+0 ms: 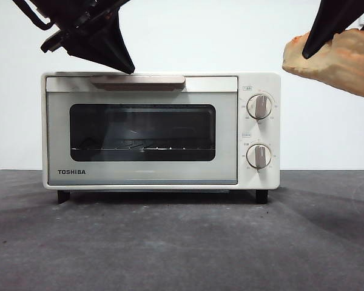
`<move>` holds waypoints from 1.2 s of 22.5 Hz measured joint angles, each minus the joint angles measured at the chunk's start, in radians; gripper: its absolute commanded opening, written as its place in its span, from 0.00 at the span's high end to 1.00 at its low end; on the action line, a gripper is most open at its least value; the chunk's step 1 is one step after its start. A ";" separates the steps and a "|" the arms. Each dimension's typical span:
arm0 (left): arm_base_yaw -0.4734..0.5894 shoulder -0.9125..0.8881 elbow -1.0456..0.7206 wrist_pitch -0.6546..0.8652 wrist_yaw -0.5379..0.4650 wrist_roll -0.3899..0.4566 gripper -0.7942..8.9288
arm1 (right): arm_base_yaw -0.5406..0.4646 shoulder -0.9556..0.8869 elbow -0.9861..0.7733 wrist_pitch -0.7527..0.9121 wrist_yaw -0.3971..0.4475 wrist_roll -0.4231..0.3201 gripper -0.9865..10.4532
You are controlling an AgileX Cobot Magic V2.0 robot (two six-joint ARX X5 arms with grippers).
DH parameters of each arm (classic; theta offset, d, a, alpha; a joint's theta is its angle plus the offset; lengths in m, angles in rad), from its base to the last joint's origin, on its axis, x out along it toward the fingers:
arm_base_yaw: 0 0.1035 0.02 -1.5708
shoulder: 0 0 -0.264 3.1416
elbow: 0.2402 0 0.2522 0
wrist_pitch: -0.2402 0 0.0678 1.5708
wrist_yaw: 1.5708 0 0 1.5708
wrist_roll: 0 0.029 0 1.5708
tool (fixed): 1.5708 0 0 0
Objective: The left arm flap open the oven, the right arm pick bread and place it into oven, the left arm flap close the oven
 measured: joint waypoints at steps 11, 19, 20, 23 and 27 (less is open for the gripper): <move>-0.008 0.029 0.008 0.014 -0.005 0.023 0.90 | 0.000 0.000 0.000 0.000 -0.001 0.000 0.74; -0.011 0.033 0.016 -0.003 -0.005 0.039 0.90 | 0.000 0.000 0.000 0.000 -0.001 -0.001 0.74; -0.011 0.033 0.019 -0.011 -0.005 0.041 0.90 | 0.000 0.000 0.000 0.000 -0.001 -0.001 0.74; -0.016 0.032 0.027 -0.047 -0.005 0.051 0.90 | 0.000 0.000 0.000 0.000 -0.002 -0.001 0.74; -0.030 0.022 0.036 -0.107 -0.004 0.062 0.90 | 0.000 0.000 0.000 0.000 -0.003 -0.002 0.74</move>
